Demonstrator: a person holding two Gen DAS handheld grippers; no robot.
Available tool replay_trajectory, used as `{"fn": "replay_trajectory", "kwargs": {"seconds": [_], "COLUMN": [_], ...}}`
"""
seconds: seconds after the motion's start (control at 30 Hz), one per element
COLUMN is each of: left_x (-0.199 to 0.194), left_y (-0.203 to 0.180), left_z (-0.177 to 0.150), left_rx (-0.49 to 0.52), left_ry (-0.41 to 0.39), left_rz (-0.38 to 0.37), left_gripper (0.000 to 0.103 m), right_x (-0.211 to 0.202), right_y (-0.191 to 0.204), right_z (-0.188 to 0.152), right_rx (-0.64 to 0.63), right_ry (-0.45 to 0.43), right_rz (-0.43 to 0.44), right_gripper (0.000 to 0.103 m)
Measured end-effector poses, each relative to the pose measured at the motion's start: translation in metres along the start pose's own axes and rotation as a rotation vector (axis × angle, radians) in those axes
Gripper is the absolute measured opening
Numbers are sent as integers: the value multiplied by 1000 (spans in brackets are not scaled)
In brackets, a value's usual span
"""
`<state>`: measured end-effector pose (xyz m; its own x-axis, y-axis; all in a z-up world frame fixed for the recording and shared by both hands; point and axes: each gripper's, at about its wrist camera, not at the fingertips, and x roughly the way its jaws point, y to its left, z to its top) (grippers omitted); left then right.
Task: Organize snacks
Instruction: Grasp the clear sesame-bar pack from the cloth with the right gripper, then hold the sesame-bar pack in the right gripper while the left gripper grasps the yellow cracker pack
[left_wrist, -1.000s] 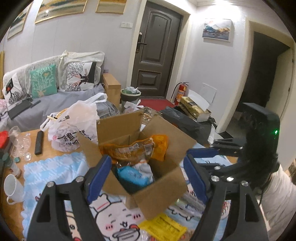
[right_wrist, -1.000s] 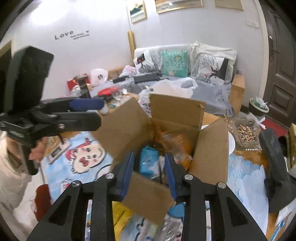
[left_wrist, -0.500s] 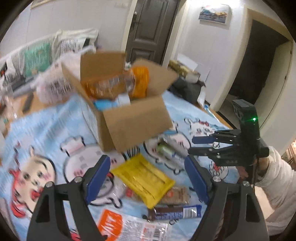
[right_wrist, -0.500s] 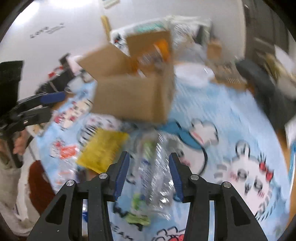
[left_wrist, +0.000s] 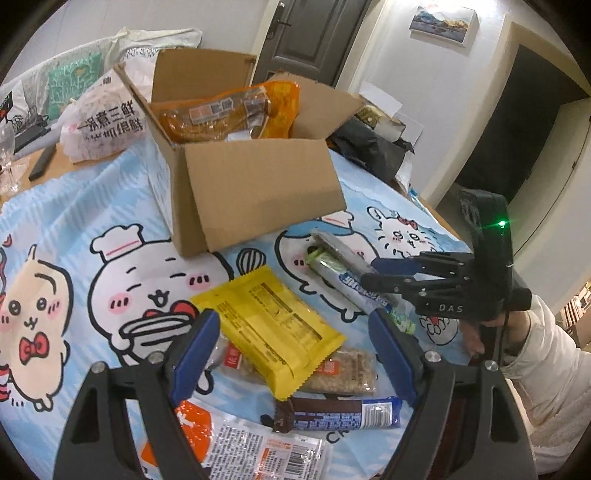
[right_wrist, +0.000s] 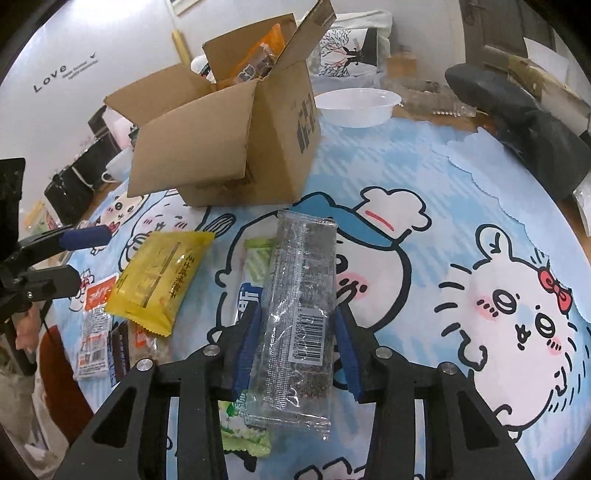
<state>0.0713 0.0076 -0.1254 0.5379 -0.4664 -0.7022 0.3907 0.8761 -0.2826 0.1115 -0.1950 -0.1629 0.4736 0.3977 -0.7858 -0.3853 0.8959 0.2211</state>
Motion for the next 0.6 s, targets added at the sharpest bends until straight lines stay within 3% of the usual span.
{"fn": "replay_trajectory", "kwargs": {"seconds": [0.3,0.6], "left_x": [37,74], "left_y": [-12,-23], "left_z": [-2,16], "left_rx": [-19,-31], "left_ry": [91,117], "left_rz": [114,247], "left_gripper": [80,80], "right_x": [-13,-23], "right_y": [-6,-9], "right_z": [-10,-24], "right_rx": [-16,-54], "right_ry": [-20,-37], "right_rz": [-61,-71], "right_gripper": [35,35]}}
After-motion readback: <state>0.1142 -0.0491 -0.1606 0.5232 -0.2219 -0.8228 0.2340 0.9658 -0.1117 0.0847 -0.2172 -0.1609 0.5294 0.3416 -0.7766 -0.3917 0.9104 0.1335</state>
